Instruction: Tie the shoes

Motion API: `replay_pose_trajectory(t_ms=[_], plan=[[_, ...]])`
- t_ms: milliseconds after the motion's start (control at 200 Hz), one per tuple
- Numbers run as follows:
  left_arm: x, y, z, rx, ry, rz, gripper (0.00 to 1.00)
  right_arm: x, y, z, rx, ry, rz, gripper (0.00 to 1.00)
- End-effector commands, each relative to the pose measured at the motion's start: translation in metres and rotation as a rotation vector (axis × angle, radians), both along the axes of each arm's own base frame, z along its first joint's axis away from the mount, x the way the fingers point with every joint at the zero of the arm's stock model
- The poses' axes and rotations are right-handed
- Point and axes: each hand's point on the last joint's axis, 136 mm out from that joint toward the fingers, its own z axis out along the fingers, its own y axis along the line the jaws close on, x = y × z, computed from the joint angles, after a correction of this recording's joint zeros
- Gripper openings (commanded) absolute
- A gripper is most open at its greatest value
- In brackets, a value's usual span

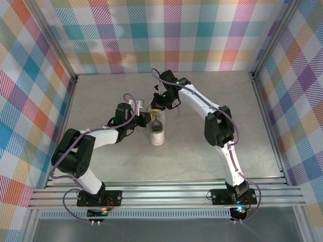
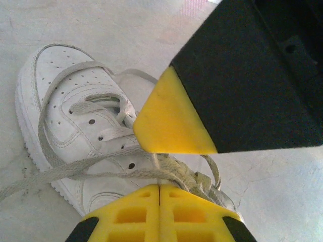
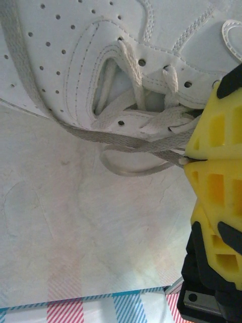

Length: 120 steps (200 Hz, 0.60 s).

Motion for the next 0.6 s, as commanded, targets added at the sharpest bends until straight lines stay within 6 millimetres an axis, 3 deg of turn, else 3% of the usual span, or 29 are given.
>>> replay_pose_trajectory(t_ms=[0,100,185,405,595], plan=[[-0.001,-0.007,0.025,0.010,-0.065,-0.034,0.07,0.006,-0.001,0.026,0.021,-0.104,-0.006,0.00],[-0.004,-0.003,0.031,0.031,-0.073,-0.031,0.31,0.010,-0.010,0.043,0.010,-0.197,-0.033,0.00],[-0.008,0.004,0.038,0.044,-0.079,-0.023,0.41,0.013,-0.020,0.058,-0.012,-0.265,-0.051,0.00],[-0.006,0.028,0.067,0.032,-0.082,-0.005,0.45,0.010,-0.040,0.093,-0.047,-0.399,-0.071,0.00],[0.003,0.024,0.081,0.079,-0.098,-0.051,0.49,0.004,-0.053,0.118,-0.069,-0.476,-0.069,0.00]])
